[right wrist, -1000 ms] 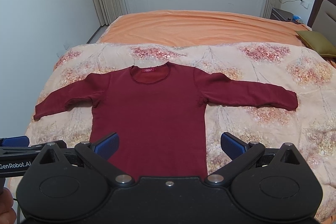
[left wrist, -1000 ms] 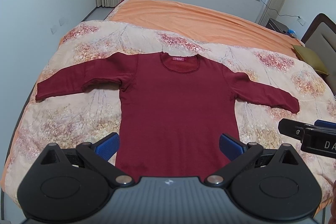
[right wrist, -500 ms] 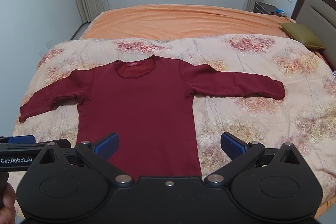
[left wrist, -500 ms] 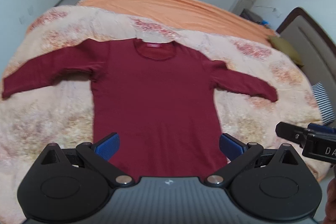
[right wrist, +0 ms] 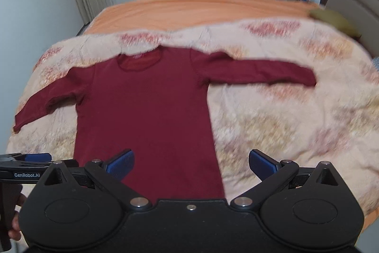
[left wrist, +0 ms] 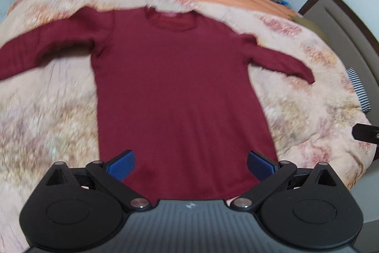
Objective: Fold small clothes
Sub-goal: 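Grasp the sweater's sleeve cuff with the right gripper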
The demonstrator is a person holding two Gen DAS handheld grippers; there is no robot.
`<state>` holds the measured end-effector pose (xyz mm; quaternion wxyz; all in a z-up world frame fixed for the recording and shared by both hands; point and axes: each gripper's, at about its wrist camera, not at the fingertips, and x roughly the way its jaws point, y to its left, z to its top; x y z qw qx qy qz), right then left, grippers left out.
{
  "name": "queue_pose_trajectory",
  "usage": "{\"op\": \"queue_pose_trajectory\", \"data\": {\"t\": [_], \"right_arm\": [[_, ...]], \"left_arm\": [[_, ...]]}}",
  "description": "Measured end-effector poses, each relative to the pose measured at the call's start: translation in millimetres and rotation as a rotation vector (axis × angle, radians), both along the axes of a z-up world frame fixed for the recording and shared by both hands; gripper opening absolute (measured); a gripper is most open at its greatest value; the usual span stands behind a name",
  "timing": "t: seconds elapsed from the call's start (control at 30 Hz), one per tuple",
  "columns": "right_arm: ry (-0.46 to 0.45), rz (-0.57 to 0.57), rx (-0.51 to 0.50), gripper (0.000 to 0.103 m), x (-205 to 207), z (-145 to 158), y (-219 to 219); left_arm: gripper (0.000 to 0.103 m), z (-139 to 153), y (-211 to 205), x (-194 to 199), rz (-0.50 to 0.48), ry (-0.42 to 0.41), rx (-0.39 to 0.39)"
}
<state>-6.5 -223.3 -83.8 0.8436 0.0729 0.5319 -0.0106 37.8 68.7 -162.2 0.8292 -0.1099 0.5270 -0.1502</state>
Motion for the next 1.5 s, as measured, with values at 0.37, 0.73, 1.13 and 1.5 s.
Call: {"op": "queue_pose_trajectory", "data": {"t": [0.37, 0.73, 1.13, 1.5], "right_arm": [[-0.219, -0.051, -0.071, 0.102, 28.3, 16.9, -66.4], [-0.128, -0.221, 0.245, 0.102, 106.2, -74.1, -260.9], [-0.189, -0.611, 0.721, 0.080, 180.4, -263.4, -491.6], [-0.178, -0.695, 0.936, 0.015, 212.9, -339.7, -501.1]], "left_arm": [[0.103, 46.9, -8.5, 13.0, 0.084, -0.258, -0.008], [0.103, 37.7, -140.2, 94.1, 0.100, -0.127, -0.035], [0.103, -55.7, -293.7, 184.2, 0.005, -0.073, 0.117], [0.103, -99.8, -331.2, 266.6, 0.052, -0.082, 0.145]]}}
